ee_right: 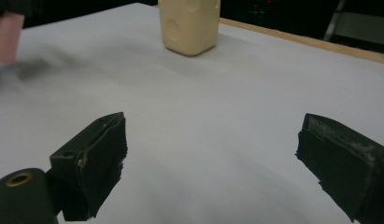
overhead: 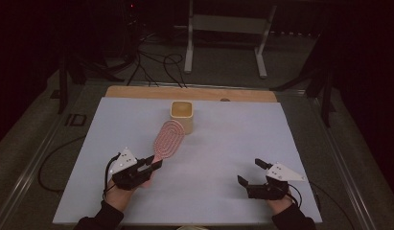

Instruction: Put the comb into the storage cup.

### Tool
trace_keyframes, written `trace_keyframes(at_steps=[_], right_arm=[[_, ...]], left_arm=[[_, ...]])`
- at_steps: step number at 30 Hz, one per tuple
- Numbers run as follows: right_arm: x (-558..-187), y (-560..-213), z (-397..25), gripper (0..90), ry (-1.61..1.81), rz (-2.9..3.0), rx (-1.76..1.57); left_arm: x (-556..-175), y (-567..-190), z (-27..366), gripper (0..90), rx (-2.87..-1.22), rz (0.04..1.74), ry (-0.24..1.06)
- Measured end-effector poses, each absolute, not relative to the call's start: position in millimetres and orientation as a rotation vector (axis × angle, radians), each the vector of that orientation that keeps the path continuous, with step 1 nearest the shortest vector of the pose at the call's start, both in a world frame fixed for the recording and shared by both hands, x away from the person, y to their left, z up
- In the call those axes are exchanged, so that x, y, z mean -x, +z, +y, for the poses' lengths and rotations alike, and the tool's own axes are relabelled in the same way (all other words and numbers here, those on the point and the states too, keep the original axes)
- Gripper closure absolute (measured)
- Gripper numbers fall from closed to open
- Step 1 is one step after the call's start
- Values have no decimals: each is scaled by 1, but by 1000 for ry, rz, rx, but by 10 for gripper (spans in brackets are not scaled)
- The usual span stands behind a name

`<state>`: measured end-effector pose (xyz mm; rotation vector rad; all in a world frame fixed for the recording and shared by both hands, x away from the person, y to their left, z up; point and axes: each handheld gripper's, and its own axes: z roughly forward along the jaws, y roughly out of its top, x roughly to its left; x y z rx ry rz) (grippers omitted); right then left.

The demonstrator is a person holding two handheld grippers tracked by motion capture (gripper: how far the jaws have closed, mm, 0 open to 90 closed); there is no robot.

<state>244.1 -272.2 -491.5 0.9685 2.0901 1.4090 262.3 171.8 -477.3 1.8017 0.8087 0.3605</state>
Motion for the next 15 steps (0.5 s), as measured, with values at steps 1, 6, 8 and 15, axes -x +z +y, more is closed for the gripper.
trace_keyframes(at_steps=[1,6,8,15], right_arm=[[-244,-491,-272,81,1409,2090,-969],[-246,-486,-272,81,1387,2110,-995],[-246,-484,-273,81,1388,2107,-1016],[-248,-471,-276,81,1385,2104,-1106]], left_arm=[[-262,-477,172,717,-1802,809,360],[-262,-478,170,717,-1810,797,365],[-262,-478,170,717,-1810,797,370],[-262,-477,173,717,-1803,806,365]])
